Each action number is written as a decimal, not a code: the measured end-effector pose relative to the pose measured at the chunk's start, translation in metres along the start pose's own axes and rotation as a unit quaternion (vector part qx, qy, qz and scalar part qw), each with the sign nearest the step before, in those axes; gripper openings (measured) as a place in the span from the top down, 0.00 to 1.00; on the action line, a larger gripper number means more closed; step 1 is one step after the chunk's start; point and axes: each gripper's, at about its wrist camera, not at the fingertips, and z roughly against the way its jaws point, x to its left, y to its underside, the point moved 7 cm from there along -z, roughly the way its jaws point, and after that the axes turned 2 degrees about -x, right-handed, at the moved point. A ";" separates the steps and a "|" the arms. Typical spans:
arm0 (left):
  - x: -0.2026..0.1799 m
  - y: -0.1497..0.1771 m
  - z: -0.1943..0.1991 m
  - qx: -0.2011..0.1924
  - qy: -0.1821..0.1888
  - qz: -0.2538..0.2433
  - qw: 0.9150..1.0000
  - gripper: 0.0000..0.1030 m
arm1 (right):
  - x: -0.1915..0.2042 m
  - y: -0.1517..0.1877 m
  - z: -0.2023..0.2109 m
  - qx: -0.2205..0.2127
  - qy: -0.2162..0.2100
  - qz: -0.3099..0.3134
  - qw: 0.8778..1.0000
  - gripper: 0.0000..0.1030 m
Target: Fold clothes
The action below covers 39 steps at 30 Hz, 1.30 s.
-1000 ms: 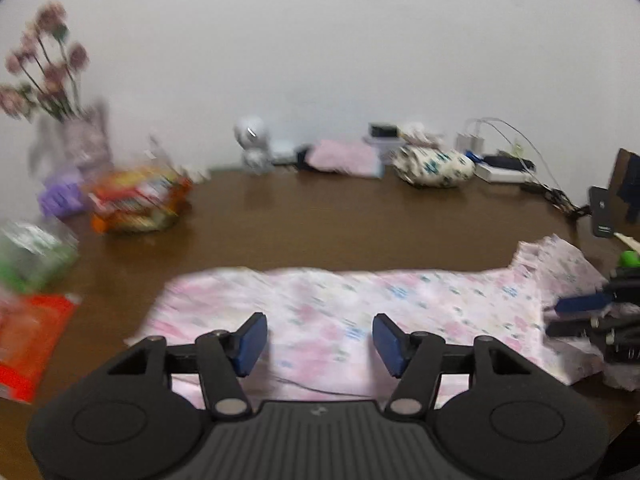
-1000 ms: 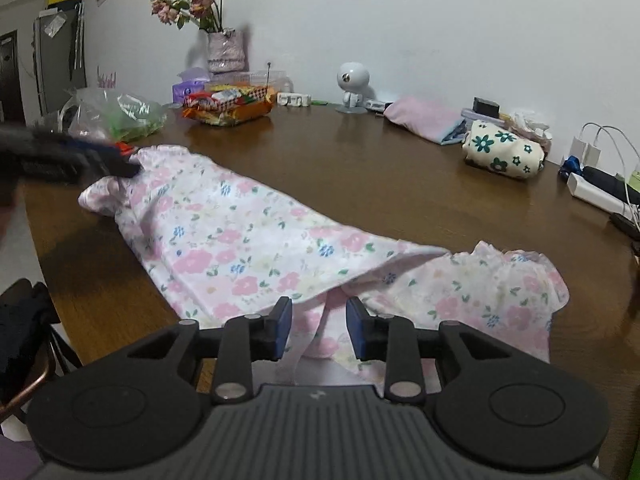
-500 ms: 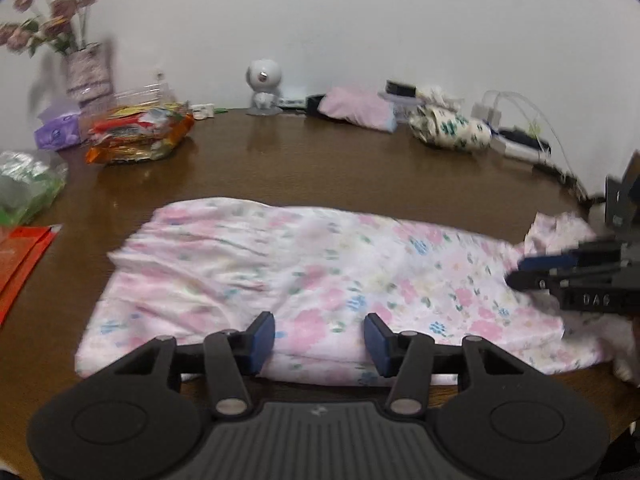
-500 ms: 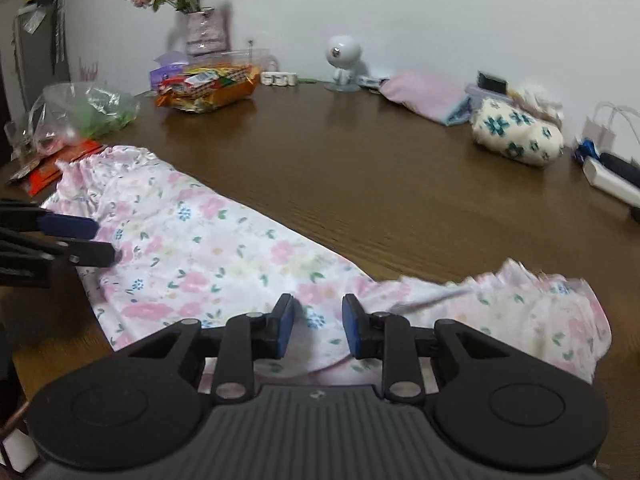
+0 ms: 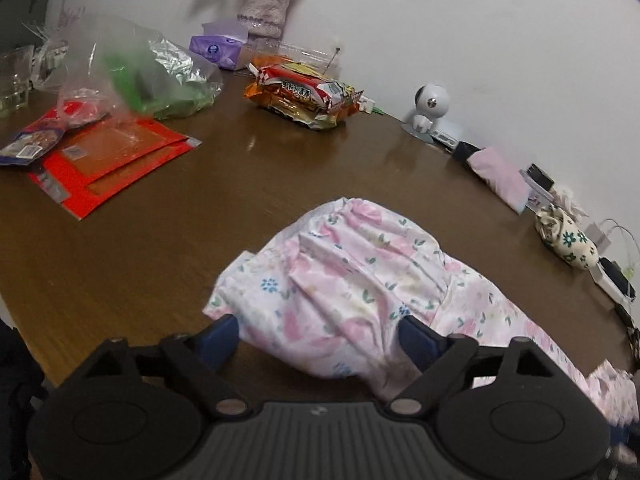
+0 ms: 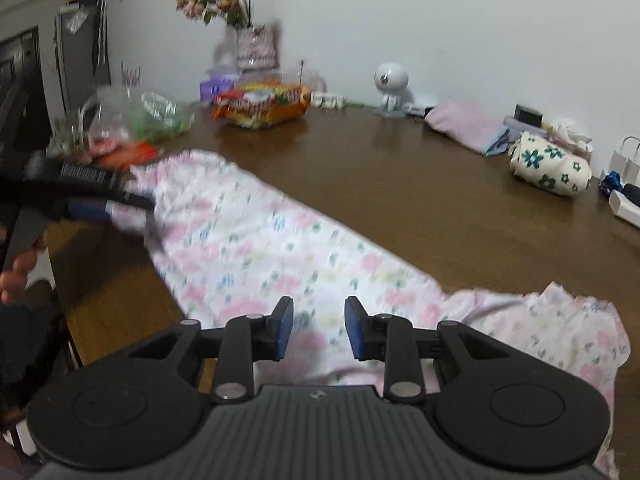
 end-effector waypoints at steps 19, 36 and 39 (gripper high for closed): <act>-0.047 -0.012 -0.003 -0.060 0.031 -0.119 0.991 0.90 | -0.003 0.020 0.005 0.010 -0.018 -0.003 1.000 0.72; -0.064 0.005 -0.012 -0.020 0.017 -0.168 0.986 0.31 | -0.014 0.009 0.056 -0.067 0.019 -0.026 0.997 0.70; -0.063 0.007 -0.016 -0.014 0.010 -0.175 0.984 0.56 | -0.027 0.022 0.068 -0.046 0.048 -0.033 0.997 0.70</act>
